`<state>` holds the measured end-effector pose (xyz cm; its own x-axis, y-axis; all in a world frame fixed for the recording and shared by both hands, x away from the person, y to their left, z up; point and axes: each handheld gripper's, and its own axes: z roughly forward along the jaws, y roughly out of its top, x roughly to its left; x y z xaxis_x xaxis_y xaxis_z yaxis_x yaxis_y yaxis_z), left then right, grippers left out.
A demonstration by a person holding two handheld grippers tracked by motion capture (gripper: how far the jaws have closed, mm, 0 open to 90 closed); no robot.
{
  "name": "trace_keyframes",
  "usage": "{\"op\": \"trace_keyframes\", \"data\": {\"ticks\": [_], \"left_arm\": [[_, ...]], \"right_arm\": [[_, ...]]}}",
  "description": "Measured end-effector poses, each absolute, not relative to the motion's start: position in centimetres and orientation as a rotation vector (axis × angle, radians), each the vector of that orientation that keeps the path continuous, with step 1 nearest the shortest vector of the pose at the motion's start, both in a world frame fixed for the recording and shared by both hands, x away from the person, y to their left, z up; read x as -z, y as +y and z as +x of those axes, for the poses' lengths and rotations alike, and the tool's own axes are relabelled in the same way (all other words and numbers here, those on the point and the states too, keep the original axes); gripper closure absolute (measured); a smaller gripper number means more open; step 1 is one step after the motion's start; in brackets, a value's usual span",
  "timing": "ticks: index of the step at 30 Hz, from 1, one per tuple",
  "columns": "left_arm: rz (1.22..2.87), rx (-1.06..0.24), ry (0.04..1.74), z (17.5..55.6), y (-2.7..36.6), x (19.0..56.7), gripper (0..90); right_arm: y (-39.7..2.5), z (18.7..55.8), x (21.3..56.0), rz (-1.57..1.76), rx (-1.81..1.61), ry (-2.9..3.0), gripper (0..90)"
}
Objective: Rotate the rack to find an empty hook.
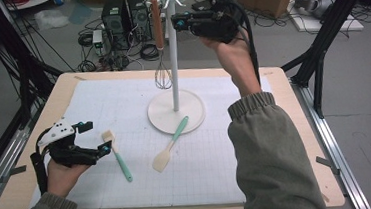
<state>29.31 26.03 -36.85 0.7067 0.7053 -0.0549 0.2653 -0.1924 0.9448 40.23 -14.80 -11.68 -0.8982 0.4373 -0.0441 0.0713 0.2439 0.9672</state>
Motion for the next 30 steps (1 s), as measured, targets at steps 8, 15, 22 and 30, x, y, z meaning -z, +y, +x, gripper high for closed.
{"op": "trace_keyframes", "data": {"ticks": [8,15,22,30], "left_arm": [[1.768,-0.478,0.772,29.3,26.0,36.8,1.7],[1.768,-0.477,0.774,29.3,26.1,36.9,1.7],[1.769,-0.473,0.775,29.4,26.2,36.9,1.7],[1.769,-0.474,0.783,29.5,26.4,37.0,1.7]], "right_arm": [[-15.7,39.0,12.7,0.462,-1.732,2.207,76.7],[-16.4,38.4,13.4,0.475,-1.731,2.207,67.9],[-17.4,37.7,14.4,0.522,-1.731,2.194,57.5],[-18.6,37.4,15.4,0.569,-1.74,2.178,48.5]]}}
